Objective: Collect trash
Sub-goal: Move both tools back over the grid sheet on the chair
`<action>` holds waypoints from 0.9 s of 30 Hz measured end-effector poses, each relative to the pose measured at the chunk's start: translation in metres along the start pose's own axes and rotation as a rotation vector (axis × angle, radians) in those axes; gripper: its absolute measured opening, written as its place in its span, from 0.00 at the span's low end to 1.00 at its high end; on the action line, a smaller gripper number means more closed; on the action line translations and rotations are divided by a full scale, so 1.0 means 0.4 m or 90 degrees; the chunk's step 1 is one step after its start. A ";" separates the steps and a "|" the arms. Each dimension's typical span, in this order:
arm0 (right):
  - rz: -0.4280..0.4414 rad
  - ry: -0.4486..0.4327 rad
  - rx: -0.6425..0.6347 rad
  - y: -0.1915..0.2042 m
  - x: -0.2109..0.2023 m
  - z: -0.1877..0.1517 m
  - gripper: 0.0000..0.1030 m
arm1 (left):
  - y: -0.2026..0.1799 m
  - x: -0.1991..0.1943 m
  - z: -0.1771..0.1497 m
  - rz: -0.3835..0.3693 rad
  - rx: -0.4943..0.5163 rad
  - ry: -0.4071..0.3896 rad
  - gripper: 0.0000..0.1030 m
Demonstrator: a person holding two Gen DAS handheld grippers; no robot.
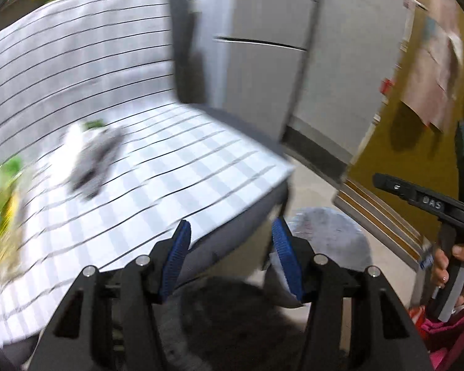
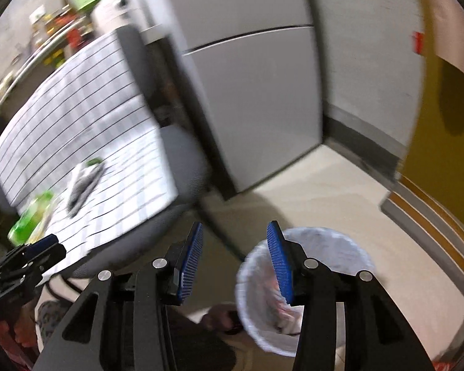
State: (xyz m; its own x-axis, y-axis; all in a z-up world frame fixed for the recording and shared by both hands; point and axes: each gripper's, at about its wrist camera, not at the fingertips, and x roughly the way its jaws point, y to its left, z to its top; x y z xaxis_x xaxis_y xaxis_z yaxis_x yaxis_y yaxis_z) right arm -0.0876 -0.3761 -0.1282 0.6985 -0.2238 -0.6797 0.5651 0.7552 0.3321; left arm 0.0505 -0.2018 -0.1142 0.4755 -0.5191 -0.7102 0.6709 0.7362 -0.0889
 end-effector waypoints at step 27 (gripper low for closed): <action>0.165 0.039 -0.282 0.580 0.144 0.005 0.56 | 0.475 -0.250 -0.159 0.232 -0.247 -0.071 0.53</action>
State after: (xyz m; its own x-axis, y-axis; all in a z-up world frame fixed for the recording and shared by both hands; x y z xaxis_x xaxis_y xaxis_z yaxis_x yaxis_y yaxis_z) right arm 0.0847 -0.2150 -0.0892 0.7561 0.0327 -0.6536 0.1264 0.9726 0.1949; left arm 0.0942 0.0175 -0.1043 0.7092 -0.2277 -0.6672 0.2017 0.9724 -0.1175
